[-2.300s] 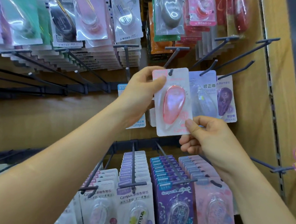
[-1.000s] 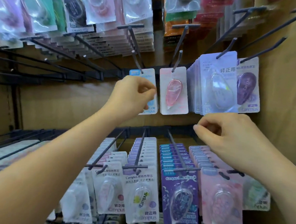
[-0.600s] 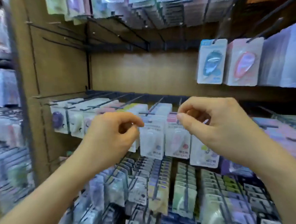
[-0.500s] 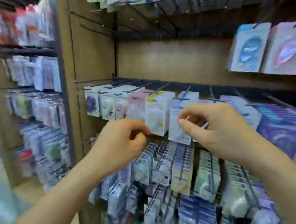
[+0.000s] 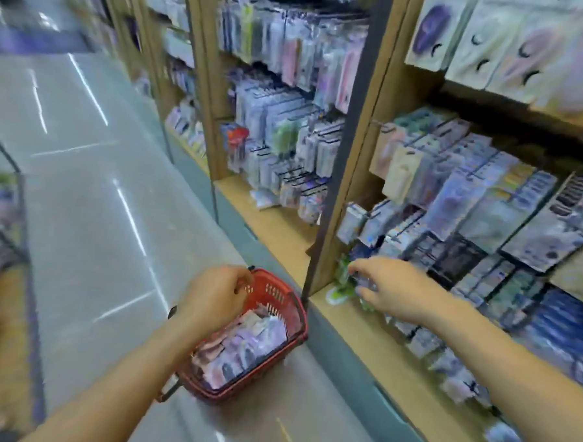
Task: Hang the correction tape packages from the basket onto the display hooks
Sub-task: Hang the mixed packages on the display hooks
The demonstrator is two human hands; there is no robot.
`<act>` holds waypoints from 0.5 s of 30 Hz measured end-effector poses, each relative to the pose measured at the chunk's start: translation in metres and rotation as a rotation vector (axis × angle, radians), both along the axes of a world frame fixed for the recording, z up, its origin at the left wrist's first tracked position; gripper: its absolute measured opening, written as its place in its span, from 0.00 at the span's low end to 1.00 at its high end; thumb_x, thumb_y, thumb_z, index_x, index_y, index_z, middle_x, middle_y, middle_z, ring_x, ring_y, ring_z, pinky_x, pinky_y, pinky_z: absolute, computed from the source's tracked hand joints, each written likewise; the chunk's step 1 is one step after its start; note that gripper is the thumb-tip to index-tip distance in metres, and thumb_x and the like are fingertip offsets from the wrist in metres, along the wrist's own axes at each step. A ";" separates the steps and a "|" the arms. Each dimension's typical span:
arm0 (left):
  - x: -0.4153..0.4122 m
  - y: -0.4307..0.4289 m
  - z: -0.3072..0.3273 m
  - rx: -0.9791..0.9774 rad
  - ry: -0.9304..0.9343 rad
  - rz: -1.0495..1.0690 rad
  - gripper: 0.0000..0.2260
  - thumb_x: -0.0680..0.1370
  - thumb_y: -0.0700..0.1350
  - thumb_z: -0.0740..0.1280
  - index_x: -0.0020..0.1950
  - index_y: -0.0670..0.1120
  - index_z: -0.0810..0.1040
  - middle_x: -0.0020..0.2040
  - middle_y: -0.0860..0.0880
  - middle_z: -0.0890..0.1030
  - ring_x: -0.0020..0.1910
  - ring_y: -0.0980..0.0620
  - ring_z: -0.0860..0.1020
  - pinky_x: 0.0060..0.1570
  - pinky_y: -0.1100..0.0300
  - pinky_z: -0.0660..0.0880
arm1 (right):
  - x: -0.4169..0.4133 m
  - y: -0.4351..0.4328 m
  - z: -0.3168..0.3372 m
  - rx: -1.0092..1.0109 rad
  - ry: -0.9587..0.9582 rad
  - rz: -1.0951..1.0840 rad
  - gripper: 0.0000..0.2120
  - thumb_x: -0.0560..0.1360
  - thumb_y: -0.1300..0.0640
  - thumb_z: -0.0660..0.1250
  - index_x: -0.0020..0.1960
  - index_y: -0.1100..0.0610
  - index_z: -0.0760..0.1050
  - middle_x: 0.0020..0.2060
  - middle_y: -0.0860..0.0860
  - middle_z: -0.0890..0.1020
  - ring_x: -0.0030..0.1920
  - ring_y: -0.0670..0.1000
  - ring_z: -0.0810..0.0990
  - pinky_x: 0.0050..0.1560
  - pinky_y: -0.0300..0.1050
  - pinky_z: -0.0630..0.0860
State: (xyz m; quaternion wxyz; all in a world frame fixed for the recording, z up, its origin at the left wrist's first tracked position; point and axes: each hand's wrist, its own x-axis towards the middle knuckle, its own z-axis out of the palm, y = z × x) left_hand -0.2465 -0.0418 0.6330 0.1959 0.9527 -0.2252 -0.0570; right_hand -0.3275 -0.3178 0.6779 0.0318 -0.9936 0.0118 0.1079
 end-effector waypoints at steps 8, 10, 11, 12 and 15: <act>0.051 0.097 -0.145 0.205 0.281 0.248 0.20 0.77 0.41 0.63 0.69 0.50 0.76 0.62 0.45 0.76 0.61 0.43 0.76 0.57 0.54 0.74 | 0.076 0.017 -0.153 0.100 0.251 0.032 0.28 0.79 0.49 0.64 0.77 0.51 0.61 0.75 0.51 0.68 0.72 0.54 0.68 0.68 0.45 0.65; 0.066 0.106 -0.180 0.222 0.354 0.289 0.20 0.78 0.42 0.62 0.71 0.49 0.74 0.63 0.44 0.76 0.62 0.43 0.76 0.58 0.53 0.73 | 0.102 0.016 -0.190 0.193 0.295 -0.024 0.29 0.79 0.47 0.65 0.77 0.52 0.60 0.75 0.52 0.68 0.72 0.54 0.69 0.68 0.44 0.65; 0.074 0.109 -0.199 0.233 0.392 0.309 0.21 0.78 0.41 0.62 0.72 0.48 0.73 0.63 0.44 0.77 0.62 0.42 0.76 0.59 0.53 0.73 | 0.115 0.015 -0.210 0.233 0.323 -0.056 0.29 0.80 0.48 0.64 0.78 0.53 0.59 0.75 0.53 0.69 0.72 0.54 0.69 0.68 0.44 0.65; 0.083 0.111 -0.218 0.249 0.423 0.318 0.22 0.77 0.40 0.63 0.72 0.47 0.72 0.64 0.43 0.76 0.62 0.42 0.75 0.60 0.52 0.73 | 0.128 0.014 -0.228 0.247 0.352 -0.082 0.29 0.81 0.49 0.63 0.78 0.54 0.59 0.74 0.54 0.69 0.72 0.55 0.69 0.67 0.44 0.65; 0.108 0.111 -0.275 0.303 0.517 0.294 0.21 0.76 0.41 0.63 0.70 0.46 0.73 0.65 0.43 0.75 0.64 0.42 0.74 0.62 0.51 0.73 | 0.164 0.014 -0.289 0.267 0.414 -0.161 0.25 0.81 0.50 0.62 0.76 0.55 0.62 0.71 0.57 0.72 0.70 0.57 0.70 0.65 0.45 0.67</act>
